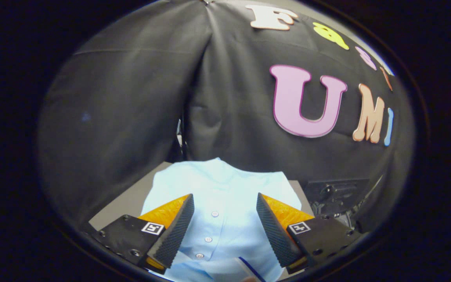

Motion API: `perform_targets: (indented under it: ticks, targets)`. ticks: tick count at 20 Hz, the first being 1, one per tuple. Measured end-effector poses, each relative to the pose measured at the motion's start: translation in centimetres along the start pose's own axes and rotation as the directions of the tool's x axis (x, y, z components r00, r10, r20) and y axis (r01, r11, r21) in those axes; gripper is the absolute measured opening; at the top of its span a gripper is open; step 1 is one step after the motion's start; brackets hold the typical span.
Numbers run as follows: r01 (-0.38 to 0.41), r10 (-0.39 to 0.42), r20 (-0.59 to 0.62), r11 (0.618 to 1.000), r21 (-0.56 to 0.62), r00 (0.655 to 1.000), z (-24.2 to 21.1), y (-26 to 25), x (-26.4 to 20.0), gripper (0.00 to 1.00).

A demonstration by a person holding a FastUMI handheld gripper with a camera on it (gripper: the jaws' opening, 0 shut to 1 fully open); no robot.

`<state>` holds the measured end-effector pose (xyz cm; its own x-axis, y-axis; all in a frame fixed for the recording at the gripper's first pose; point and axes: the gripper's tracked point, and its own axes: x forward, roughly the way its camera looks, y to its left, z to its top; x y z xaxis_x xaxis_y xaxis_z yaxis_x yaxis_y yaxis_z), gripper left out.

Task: Put the clothes into the washing machine and then close the washing machine lid.

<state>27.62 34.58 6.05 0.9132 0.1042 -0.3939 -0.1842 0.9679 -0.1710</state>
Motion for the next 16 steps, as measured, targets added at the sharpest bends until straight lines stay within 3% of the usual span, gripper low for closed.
perform_targets:
  ticks: [1, 2, 4, 6, 8, 11, 13, 15, 16]
  targets:
    - [0.052, -0.052, -0.040, 0.999, -0.006, 0.998, -0.8, -1.0, 1.1, 1.00]
    - [0.045, -0.045, -0.100, 0.999, 0.006, 0.994, -1.9, -0.7, 1.6, 1.00]
    - [-0.045, 0.065, -0.182, 0.993, 0.110, 0.981, -3.4, 1.8, 2.3, 0.99]
    - [-0.056, 0.084, -0.214, 0.990, 0.132, 0.973, -3.9, 2.0, 2.7, 0.98]
    - [-0.075, 0.092, -0.232, 0.994, 0.080, 0.968, -4.0, 1.8, 2.8, 0.98]
    - [-0.157, 0.164, -0.238, 0.986, 0.048, 0.957, -4.1, 2.3, 1.8, 0.48]
    - [-0.166, 0.171, -0.217, 0.985, 0.041, 0.961, -4.3, 1.9, 0.8, 0.15]
    - [-0.154, 0.148, -0.148, 0.988, -0.029, 0.978, -3.0, 0.3, -0.5, 0.13]
    - [-0.153, 0.153, -0.121, 0.988, 0.006, 0.981, -2.3, 0.2, -1.5, 0.11]
